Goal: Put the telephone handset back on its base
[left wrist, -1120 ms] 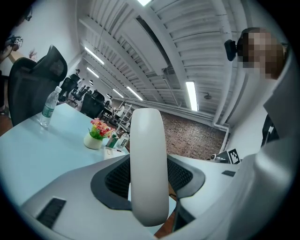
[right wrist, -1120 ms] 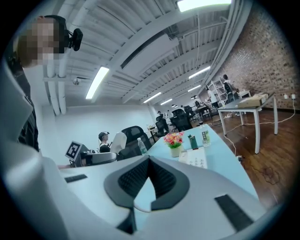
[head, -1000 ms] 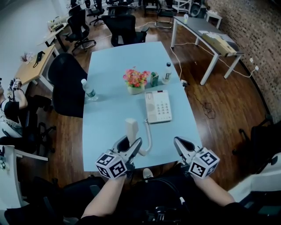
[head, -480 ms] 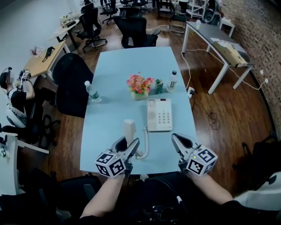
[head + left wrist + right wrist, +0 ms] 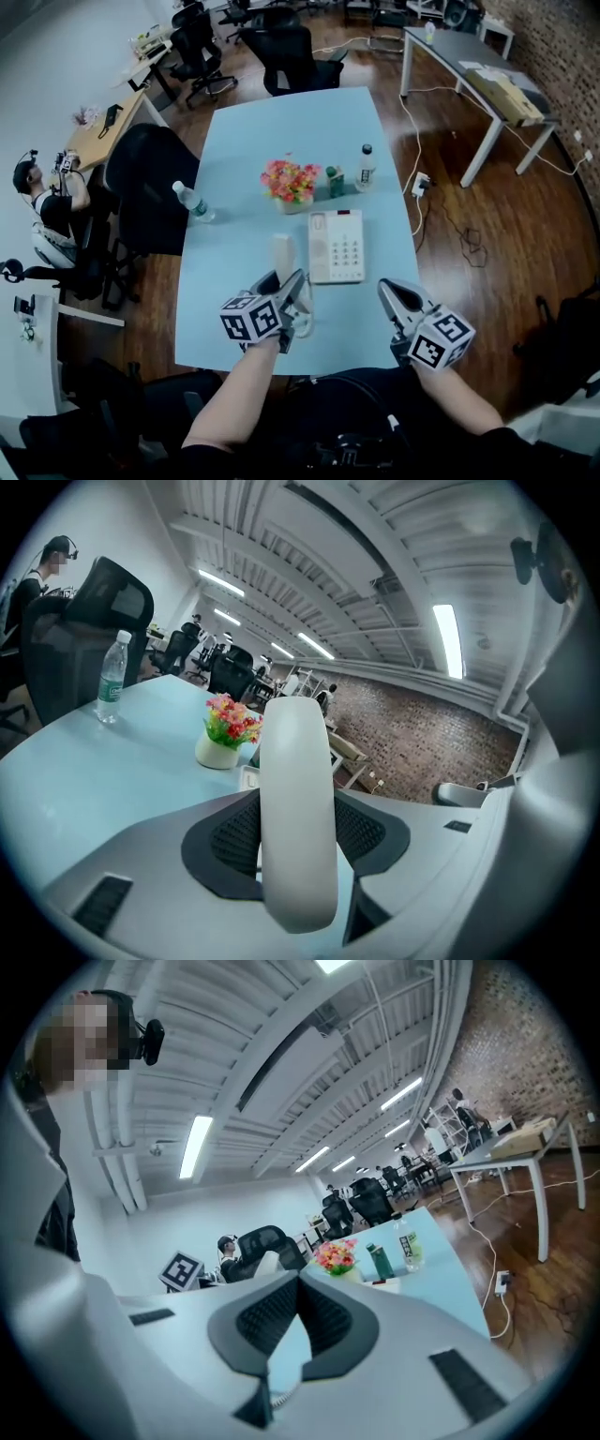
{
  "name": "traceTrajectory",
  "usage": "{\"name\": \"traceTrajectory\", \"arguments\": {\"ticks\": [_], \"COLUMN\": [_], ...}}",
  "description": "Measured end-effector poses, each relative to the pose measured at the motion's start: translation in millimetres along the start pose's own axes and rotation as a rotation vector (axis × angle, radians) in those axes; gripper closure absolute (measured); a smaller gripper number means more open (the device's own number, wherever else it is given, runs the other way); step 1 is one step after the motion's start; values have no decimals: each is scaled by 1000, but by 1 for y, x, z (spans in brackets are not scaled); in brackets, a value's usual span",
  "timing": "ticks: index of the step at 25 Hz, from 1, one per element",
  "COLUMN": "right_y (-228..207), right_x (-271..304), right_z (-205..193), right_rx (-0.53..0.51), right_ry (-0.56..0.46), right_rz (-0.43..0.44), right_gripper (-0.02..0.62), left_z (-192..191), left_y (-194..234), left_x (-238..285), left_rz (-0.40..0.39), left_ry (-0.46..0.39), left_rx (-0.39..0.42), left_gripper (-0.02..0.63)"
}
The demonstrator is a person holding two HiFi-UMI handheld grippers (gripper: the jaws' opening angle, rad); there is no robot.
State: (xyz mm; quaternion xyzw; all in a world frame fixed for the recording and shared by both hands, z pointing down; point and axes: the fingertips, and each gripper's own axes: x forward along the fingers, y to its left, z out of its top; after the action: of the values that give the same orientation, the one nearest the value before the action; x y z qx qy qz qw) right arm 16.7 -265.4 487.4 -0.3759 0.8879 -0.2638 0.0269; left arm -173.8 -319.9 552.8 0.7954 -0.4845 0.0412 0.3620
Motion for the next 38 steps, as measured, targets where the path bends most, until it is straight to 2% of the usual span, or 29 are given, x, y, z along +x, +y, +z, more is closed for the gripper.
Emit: {"name": "traceTrajectory", "arguments": {"ticks": [3,7,11,15,23,33,38], "right_y": [-16,-29,-36,-38,-42,-52,-53], "right_x": [-4,-8,-2,2,4,3,4], "right_z": [-2,-1,4,5,1,3,2], "right_rx": [24,51,53,43,55,72,68], "right_ry": [-1,-2,-5,8,16,3,4], "right_rz": [-16,-36,-39,-42,-37,-61,-62], "right_gripper": [580,580,580,580,580,580,580], "left_z": [-7,-8,-14,-23,-32,-34,-23], "left_y": [12,20,36,54,73,76,69], "left_x": [37,78,112,137,167,177,177], "left_rz": [54,115,161,205,267,304,292], "left_ry": [51,111,173,230,311,329,290], "left_rx": [-15,26,22,3,23,62,94], "left_gripper": [396,396,396,396,396,387,371]}}
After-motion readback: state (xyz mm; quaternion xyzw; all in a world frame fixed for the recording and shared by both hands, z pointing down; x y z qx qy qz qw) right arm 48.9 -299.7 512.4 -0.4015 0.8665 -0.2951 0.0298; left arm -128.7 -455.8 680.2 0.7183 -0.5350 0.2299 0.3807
